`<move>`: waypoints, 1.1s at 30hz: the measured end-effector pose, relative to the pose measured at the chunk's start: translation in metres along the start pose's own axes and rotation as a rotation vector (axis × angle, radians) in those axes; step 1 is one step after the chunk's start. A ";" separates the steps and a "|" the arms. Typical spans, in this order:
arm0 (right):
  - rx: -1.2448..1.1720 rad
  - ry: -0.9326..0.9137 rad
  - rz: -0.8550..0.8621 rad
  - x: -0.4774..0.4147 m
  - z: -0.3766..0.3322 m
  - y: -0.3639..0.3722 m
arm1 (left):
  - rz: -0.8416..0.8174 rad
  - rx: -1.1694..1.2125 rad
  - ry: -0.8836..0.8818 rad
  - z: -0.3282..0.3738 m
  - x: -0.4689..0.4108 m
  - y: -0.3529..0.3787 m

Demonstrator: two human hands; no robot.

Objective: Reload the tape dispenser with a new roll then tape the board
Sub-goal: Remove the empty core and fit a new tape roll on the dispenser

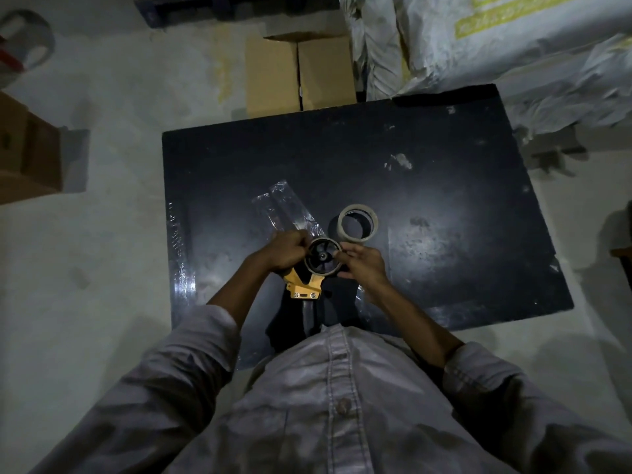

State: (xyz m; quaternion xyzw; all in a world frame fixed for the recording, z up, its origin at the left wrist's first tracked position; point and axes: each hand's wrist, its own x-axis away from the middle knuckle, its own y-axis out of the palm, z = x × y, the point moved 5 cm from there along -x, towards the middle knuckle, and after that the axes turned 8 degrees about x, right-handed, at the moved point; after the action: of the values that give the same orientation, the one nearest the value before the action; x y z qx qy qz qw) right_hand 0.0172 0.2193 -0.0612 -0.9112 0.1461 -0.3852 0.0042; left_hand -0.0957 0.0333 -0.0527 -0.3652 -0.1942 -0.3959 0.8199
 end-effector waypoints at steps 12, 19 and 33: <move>0.122 -0.070 0.012 0.004 -0.001 0.000 | 0.131 -0.070 0.082 0.002 0.012 0.015; 0.085 -0.026 0.012 0.008 -0.005 -0.003 | 0.154 -0.007 0.090 0.007 0.011 0.015; 0.114 0.047 0.066 -0.001 -0.006 -0.010 | 0.255 -0.044 -0.022 0.015 0.006 0.020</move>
State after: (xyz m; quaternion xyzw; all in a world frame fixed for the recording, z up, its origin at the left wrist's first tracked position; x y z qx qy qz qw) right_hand 0.0153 0.2296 -0.0564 -0.8948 0.1540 -0.4138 0.0655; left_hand -0.0770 0.0504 -0.0480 -0.4093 -0.1462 -0.2885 0.8532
